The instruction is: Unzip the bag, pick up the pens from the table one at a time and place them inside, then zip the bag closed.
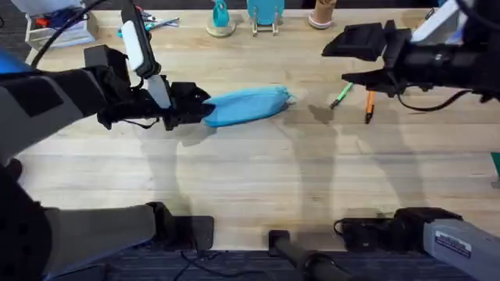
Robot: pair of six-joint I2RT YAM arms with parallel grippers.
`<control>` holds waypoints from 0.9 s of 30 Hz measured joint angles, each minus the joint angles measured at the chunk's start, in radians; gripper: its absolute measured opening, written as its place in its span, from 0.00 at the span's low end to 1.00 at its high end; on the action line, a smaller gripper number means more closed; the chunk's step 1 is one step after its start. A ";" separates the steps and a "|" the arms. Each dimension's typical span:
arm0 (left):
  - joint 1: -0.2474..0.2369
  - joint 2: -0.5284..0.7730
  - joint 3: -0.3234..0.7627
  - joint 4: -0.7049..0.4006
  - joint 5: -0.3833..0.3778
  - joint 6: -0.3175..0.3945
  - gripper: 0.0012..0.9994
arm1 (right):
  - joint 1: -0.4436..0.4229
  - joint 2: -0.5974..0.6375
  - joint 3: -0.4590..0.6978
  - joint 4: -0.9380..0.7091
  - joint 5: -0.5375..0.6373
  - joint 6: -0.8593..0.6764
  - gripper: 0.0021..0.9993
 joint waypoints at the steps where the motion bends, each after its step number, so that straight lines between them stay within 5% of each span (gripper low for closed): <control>1: 0.000 0.000 0.000 0.001 0.000 0.000 0.04 | 0.000 0.015 0.000 0.000 0.000 0.004 1.00; 27: 0.000 0.000 0.000 0.001 0.000 0.000 0.04 | 0.140 0.369 0.002 0.161 -0.031 0.056 1.00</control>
